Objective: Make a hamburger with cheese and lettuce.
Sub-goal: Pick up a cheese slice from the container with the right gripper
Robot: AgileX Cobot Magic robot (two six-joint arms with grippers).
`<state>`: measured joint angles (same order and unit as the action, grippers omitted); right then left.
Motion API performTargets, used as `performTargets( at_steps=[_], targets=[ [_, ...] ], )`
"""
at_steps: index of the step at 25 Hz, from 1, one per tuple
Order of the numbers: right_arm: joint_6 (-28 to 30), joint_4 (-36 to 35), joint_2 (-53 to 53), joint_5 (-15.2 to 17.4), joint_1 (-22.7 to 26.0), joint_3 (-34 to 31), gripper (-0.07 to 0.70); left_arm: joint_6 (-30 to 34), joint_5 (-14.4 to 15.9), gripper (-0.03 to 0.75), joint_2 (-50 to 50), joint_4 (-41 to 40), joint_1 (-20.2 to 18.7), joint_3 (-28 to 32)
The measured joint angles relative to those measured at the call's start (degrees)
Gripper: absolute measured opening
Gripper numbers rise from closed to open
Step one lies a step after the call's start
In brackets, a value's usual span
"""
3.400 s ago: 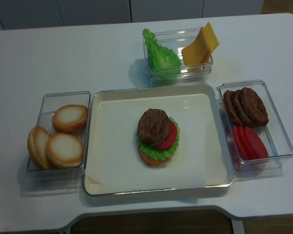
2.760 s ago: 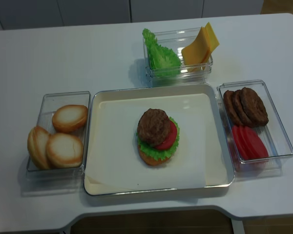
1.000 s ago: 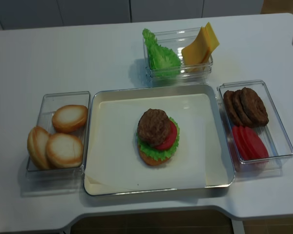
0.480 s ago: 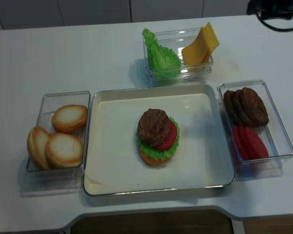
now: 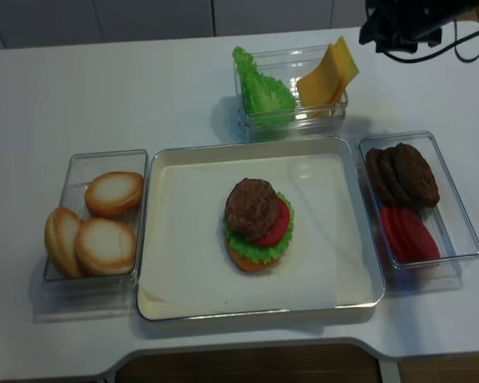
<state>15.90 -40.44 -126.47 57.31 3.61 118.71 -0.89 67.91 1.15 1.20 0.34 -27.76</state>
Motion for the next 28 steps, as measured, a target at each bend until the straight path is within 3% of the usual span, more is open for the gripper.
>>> performTargets(
  at_steps=[20, 28],
  targets=[
    [4.53, -9.58, -5.39, -1.92, 0.0, 0.09, 0.294, 0.0, 0.0, 0.528, 0.0, 0.0, 0.0, 0.0],
    [5.11, -9.69, -6.01, -1.92, 0.0, 0.09, 0.285, 0.0, 0.0, 0.528, 0.0, 0.0, 0.0, 0.0]
  ],
)
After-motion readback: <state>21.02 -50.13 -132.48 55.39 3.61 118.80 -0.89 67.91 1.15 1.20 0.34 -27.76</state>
